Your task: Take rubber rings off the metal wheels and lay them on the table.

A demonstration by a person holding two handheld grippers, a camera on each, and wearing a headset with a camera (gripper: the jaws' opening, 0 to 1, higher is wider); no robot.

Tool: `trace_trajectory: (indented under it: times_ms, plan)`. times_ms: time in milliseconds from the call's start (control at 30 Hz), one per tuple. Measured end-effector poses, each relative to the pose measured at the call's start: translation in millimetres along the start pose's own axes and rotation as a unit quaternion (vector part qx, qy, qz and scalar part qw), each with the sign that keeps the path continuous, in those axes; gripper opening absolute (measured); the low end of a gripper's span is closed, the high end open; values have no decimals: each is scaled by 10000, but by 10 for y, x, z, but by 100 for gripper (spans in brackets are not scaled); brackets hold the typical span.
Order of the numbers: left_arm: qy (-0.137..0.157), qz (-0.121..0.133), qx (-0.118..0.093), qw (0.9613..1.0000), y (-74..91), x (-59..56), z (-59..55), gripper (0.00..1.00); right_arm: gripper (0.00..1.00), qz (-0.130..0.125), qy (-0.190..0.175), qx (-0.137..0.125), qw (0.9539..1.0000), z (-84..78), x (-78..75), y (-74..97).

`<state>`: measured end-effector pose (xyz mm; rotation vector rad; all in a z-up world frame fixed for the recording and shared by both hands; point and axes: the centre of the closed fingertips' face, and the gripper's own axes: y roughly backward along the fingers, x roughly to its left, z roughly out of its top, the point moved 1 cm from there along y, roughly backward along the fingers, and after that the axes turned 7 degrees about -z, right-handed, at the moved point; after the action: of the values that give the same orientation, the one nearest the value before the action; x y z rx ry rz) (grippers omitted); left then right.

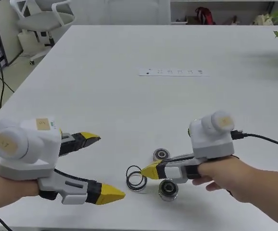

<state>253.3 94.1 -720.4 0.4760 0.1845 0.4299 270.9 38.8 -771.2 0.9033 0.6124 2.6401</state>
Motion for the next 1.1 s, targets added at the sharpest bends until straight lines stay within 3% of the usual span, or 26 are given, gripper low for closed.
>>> trace_trajectory:
  times_ms: [267,567,1100]
  plan:
    - [18,-11,25,10000,-2,15,-28,90,0,-25,37,119,9999,-68,-12,-46]
    - [45,-21,75,10000,3,11,-67,90,0,-227,155,105,9996,-84,-95,-55]
    - [70,-51,147,9999,-11,-10,-107,90,9,-441,309,70,9985,-89,-175,-40]
